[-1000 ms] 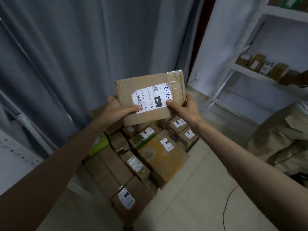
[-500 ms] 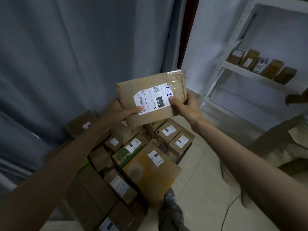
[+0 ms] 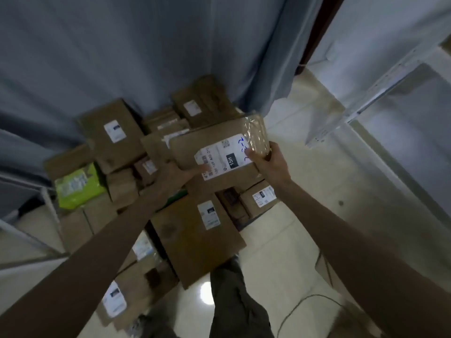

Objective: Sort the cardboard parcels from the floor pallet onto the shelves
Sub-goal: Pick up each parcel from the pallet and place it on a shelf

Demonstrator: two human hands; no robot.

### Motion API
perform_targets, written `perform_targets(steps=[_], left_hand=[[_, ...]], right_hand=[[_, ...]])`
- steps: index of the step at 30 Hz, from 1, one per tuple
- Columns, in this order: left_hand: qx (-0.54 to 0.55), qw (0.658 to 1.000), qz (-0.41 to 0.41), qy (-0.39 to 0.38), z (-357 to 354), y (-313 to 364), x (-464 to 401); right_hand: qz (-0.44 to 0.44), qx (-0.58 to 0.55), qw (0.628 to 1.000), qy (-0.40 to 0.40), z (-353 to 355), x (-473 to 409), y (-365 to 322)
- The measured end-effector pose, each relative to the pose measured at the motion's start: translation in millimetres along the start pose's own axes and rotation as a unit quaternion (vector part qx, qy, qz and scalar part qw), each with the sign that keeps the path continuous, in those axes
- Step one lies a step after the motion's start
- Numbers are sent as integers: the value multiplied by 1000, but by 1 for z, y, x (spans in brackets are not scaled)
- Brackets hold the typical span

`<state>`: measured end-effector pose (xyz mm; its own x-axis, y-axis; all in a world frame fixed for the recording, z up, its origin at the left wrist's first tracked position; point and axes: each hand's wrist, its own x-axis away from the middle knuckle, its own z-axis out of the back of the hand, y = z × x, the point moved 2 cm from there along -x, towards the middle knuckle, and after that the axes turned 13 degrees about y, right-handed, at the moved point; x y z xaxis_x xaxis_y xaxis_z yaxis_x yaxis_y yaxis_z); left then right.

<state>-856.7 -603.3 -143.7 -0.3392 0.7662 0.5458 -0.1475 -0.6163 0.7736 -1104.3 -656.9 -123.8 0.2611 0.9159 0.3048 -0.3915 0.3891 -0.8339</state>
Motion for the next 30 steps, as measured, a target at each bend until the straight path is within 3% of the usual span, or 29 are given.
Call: perform_targets(steps=[8, 13, 25, 30], left_hand=[[50, 986, 138, 74, -31, -119, -52], [57, 974, 196, 98, -34, -193, -82], [97, 970, 176, 140, -28, -254, -219], [91, 975, 163, 124, -25, -263, -222]], right_hand=[[-99, 67, 983, -137, -96, -46, 112], [-110, 129, 969, -181, -154, -61, 168], [-127, 114, 969, -179, -286, -151, 219], [-139, 139, 958, -207, -300, -154, 226]])
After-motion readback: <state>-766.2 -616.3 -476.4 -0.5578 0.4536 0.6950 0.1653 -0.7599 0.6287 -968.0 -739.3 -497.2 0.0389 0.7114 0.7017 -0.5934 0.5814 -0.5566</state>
